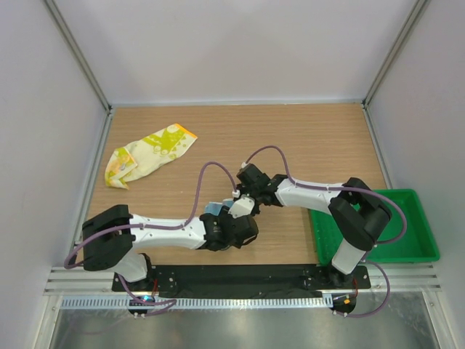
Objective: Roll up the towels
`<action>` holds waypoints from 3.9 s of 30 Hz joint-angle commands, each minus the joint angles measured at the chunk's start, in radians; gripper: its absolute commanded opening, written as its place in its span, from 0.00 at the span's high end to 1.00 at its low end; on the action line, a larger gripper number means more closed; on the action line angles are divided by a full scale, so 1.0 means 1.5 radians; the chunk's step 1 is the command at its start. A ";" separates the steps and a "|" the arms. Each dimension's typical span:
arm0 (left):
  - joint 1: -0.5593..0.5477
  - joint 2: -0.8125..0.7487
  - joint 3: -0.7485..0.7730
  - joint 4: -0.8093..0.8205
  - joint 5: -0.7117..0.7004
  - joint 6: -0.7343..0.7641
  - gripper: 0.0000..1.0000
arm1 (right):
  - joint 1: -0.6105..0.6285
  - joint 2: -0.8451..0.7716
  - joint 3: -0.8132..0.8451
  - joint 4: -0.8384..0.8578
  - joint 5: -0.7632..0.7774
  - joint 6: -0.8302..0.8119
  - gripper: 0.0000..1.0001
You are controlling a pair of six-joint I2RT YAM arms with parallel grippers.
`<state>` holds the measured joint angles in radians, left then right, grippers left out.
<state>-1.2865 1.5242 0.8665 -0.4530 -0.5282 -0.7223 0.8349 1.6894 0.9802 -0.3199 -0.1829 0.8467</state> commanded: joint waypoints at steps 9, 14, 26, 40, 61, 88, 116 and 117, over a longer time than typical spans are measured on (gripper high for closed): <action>-0.003 0.012 -0.027 0.028 -0.033 -0.045 0.74 | 0.009 0.016 0.027 0.006 -0.038 0.018 0.80; -0.003 0.000 -0.041 0.028 -0.031 -0.050 0.90 | -0.002 -0.002 0.010 0.004 -0.041 0.016 0.60; 0.036 -0.186 -0.190 0.132 0.097 -0.066 1.00 | -0.130 -0.081 0.005 -0.002 -0.042 -0.013 0.14; 0.160 -0.392 -0.397 0.250 0.219 -0.244 1.00 | -0.151 -0.151 -0.155 0.250 -0.185 0.028 0.14; 0.170 -0.831 -0.613 0.070 0.160 -0.476 1.00 | -0.049 0.086 -0.230 0.707 -0.291 0.087 0.23; 0.165 -0.154 -0.161 0.026 0.180 -0.066 1.00 | -0.114 -0.193 -0.228 0.249 0.067 0.001 0.24; -0.045 0.150 0.190 -0.182 -0.108 0.191 1.00 | -0.169 -0.481 -0.235 -0.120 0.321 0.089 0.19; -0.045 0.141 0.176 -0.158 -0.097 0.177 1.00 | -0.169 -0.482 -0.231 -0.121 0.318 0.087 0.19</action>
<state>-1.3571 1.7794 1.1671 -0.7528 -0.7143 -0.3119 0.5865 0.9947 0.6224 -0.4923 0.2539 0.9535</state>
